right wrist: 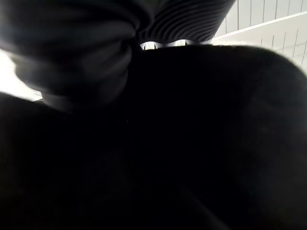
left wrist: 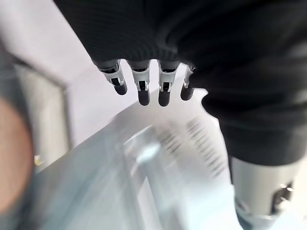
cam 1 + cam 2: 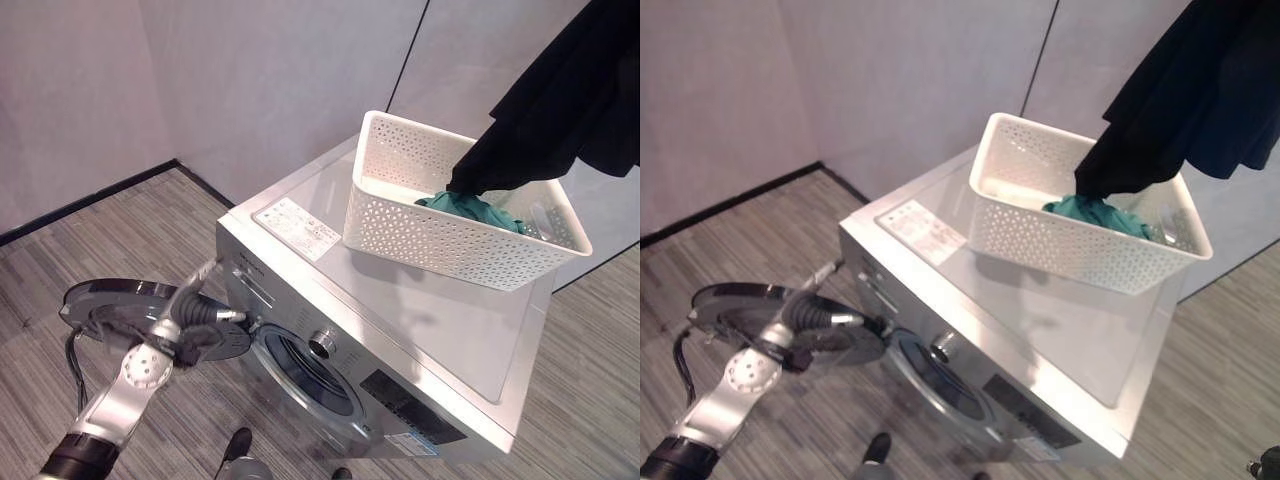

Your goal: Grab the laundry basket,head to the washer,open it,put in the laundry and shut it.

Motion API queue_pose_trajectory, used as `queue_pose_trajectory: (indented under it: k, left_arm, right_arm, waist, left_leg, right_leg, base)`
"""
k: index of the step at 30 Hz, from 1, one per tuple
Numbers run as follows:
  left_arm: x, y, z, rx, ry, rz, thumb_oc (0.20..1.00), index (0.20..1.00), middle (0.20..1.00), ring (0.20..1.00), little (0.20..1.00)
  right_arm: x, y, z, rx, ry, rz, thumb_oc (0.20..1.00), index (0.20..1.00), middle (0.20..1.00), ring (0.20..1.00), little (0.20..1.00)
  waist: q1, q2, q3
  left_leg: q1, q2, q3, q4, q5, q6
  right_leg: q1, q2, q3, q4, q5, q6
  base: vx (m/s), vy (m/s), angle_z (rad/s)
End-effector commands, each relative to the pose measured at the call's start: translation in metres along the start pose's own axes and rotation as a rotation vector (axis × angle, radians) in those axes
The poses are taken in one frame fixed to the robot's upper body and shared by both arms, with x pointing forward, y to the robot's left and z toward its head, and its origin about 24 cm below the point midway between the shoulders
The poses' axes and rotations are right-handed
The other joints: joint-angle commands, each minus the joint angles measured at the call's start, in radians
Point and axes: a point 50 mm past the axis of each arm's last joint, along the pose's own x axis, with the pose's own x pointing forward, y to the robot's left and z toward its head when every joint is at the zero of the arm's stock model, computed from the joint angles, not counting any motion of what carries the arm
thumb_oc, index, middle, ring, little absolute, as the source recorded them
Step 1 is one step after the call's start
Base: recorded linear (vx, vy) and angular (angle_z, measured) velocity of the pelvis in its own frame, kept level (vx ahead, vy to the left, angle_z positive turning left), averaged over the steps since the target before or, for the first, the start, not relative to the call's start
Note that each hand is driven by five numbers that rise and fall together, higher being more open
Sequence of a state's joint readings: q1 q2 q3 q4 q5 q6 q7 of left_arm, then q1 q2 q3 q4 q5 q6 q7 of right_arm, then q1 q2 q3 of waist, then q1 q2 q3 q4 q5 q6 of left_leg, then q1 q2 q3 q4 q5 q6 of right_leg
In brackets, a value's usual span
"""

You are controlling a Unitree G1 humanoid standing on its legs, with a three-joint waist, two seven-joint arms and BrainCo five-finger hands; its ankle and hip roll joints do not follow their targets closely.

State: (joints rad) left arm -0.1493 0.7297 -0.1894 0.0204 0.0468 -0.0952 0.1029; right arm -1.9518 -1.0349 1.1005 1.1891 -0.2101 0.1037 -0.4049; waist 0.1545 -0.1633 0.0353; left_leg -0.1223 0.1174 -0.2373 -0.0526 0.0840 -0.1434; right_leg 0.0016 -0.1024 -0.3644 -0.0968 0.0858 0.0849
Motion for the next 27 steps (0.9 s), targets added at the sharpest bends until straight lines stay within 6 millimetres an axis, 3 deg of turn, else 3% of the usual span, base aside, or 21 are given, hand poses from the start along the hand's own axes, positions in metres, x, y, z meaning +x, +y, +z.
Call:
queue_pose_trajectory:
  k: [1,5,6,7,8,9,14,19,27]
  left_arm:
    - [0.039,0.044,0.069,0.073,-0.311,0.182,1.0,1.0,1.0,1.0,1.0]
    - [0.081,0.042,0.136,0.01,-0.515,0.191,1.0,1.0,1.0,1.0,1.0]
    - [0.082,0.042,0.137,0.01,-0.519,0.19,1.0,1.0,1.0,1.0,1.0]
    - [0.092,0.041,0.155,0.011,-0.558,0.192,1.0,1.0,1.0,1.0,1.0]
    - [0.106,0.036,0.181,-0.012,-0.606,0.188,1.0,1.0,1.0,1.0,1.0]
    - [0.113,0.033,0.194,-0.029,-0.628,0.186,1.0,1.0,1.0,1.0,1.0]
    - [0.139,-0.003,0.248,-0.101,-0.658,0.09,1.0,1.0,1.0,1.0,1.0]
    - [0.155,-0.032,0.263,-0.083,-0.59,0.004,1.0,1.0,1.0,1.0,1.0]
    - [0.164,-0.046,0.265,-0.047,-0.522,-0.025,1.0,1.0,1.0,1.0,1.0]
  right_arm:
    - [0.022,-0.065,-0.003,0.03,0.04,-0.143,0.2,0.2,0.2,0.2,0.2]
    - [0.021,-0.049,0.023,0.082,0.021,-0.077,0.2,0.2,0.2,0.2,0.2]
    - [0.022,-0.049,0.021,0.081,0.025,-0.08,0.2,0.2,0.2,0.2,0.2]
    - [0.021,-0.045,0.029,0.098,0.016,-0.064,0.2,0.2,0.2,0.2,0.2]
    - [0.019,-0.039,0.043,0.126,-0.003,-0.041,0.2,0.2,0.2,0.2,0.2]
    - [0.019,-0.038,0.048,0.138,-0.015,-0.034,0.2,0.2,0.2,0.2,0.2]
    - [0.015,-0.031,0.079,0.203,-0.057,0.009,0.2,0.2,0.2,0.2,0.2]
    - [0.015,-0.032,0.088,0.233,-0.066,0.018,0.2,0.2,0.2,0.2,0.2]
    - [0.013,-0.027,0.094,0.23,-0.082,0.048,0.2,0.2,0.2,0.2,0.2]
  waist:
    - [0.001,-0.05,-0.015]
    - [-0.025,-0.039,-0.029]
    - [-0.023,-0.042,-0.026]
    - [-0.028,-0.04,-0.028]
    - [-0.036,-0.034,-0.033]
    - [-0.038,-0.033,-0.033]
    - [-0.064,-0.025,-0.044]
    - [-0.073,-0.021,-0.049]
    - [-0.076,-0.018,-0.05]
  left_leg:
    - [0.051,0.006,0.068,0.02,-0.17,0.046]
    - [0.058,0.007,0.076,0.013,-0.165,0.043]
    - [0.054,0.004,0.074,0.013,-0.159,0.044]
    - [0.057,0.004,0.077,0.012,-0.159,0.044]
    - [0.066,0.007,0.081,0.01,-0.164,0.042]
    - [0.065,0.004,0.082,0.009,-0.158,0.043]
    - [0.077,0.001,0.088,0.006,-0.156,0.043]
    - [0.083,-0.002,0.088,0.006,-0.156,0.044]
    - [0.087,-0.005,0.082,0.006,-0.154,0.044]
  right_leg:
    - [0.076,-0.05,0.006,0.012,-0.133,0.054]
    - [0.078,-0.052,0.007,0.013,-0.131,0.053]
    - [0.075,-0.055,0.005,0.012,-0.126,0.054]
    - [0.077,-0.054,0.008,0.013,-0.126,0.054]
    - [0.079,-0.052,0.013,0.015,-0.13,0.053]
    - [0.079,-0.054,0.013,0.014,-0.126,0.054]
    - [0.077,-0.054,0.023,0.012,-0.123,0.056]
    - [0.076,-0.053,0.031,0.011,-0.12,0.058]
    - [0.081,-0.053,0.032,0.011,-0.122,0.057]
  base:
    - [0.0,0.0,0.0]
    - [-0.01,0.005,0.0]
    - [0.0,0.0,0.0]
    - [0.0,0.0,0.0]
    - [0.0,0.0,0.0]
    - [0.0,0.0,0.0]
    - [0.0,0.002,-0.01]
    - [0.0,0.0,-0.05]
    - [0.0,0.0,-0.04]
